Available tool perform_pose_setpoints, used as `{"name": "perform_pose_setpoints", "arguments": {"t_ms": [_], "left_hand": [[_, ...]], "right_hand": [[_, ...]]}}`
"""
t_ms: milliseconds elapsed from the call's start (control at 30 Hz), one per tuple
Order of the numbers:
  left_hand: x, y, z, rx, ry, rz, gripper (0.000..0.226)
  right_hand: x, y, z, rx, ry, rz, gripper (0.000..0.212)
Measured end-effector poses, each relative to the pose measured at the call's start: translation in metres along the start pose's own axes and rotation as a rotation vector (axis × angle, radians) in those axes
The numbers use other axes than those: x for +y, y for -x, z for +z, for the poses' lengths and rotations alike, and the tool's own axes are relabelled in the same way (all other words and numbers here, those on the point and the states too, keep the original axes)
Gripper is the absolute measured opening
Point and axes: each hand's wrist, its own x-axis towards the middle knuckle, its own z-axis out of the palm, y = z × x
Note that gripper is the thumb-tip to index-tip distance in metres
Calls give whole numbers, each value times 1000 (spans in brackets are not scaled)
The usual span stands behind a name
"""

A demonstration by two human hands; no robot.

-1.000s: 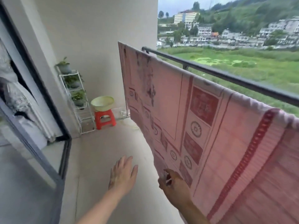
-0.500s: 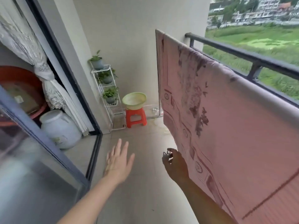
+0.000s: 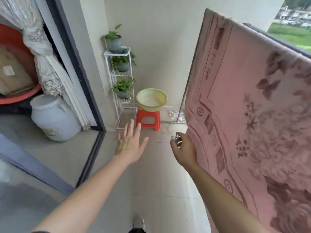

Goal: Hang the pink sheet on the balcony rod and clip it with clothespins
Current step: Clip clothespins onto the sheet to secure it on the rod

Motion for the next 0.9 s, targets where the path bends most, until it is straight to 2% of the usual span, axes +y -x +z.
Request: {"name": "perform_pose_setpoints", "arguments": {"t_ms": [233, 367, 533, 767, 900], "left_hand": [[3, -181, -11, -24, 21, 30, 73], [16, -281, 11, -68, 10, 93, 71], [32, -409, 36, -71, -10, 133, 70], [58, -600, 42, -77, -5, 60, 69], [71, -684, 52, -106, 67, 5, 68]], "right_hand": [[-19, -159, 8, 94, 5, 78, 39], [-5, -251, 20, 140, -22, 141, 39], [25, -383, 42, 165, -31, 96, 34], [37, -594, 52, 101, -74, 171, 34], [36, -679, 50, 82, -103, 219, 35]]}}
